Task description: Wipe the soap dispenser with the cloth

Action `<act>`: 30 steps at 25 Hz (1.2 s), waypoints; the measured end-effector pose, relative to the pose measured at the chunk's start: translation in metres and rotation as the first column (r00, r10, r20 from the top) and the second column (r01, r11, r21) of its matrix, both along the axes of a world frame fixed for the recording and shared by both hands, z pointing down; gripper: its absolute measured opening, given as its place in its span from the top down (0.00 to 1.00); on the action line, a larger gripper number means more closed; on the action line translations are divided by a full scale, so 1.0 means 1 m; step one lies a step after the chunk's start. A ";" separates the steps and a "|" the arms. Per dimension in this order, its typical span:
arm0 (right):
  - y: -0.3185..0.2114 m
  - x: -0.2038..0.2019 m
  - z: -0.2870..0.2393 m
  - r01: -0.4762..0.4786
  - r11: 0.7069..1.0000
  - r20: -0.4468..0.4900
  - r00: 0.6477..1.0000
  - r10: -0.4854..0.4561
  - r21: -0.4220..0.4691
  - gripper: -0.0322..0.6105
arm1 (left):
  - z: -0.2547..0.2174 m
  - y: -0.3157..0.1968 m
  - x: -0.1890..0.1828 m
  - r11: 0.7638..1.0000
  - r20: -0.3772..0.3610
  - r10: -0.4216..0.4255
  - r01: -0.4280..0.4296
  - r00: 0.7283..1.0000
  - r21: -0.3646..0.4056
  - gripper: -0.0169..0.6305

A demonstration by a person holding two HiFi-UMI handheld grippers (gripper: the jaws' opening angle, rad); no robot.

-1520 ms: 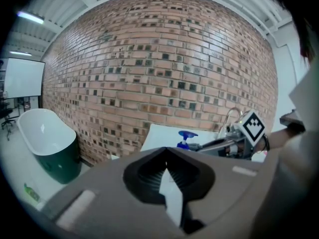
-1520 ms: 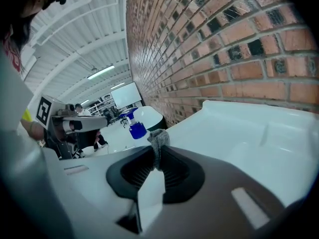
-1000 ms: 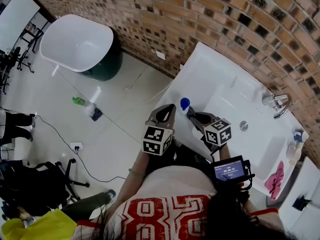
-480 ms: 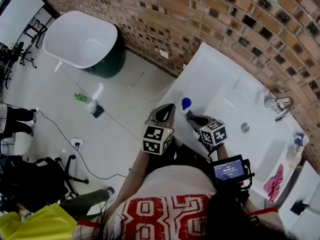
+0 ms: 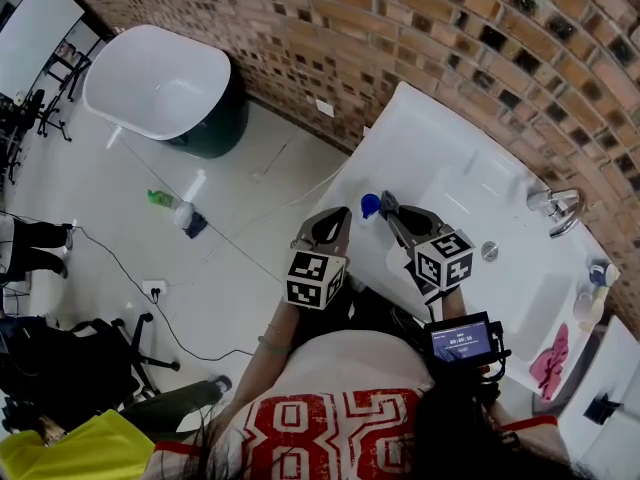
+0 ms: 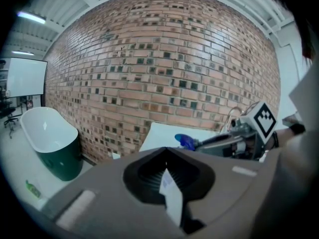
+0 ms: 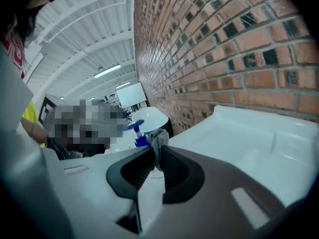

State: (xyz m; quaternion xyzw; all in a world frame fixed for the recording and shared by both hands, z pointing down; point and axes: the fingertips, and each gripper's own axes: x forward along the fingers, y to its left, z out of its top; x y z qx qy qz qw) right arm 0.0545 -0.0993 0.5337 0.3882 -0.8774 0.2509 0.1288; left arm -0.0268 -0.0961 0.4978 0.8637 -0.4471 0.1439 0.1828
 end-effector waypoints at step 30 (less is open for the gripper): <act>0.020 -0.009 0.100 -0.041 0.964 -0.069 0.997 0.023 -0.263 0.88 | 0.003 -0.004 -0.023 0.999 0.001 -0.035 0.035 0.999 -0.016 0.97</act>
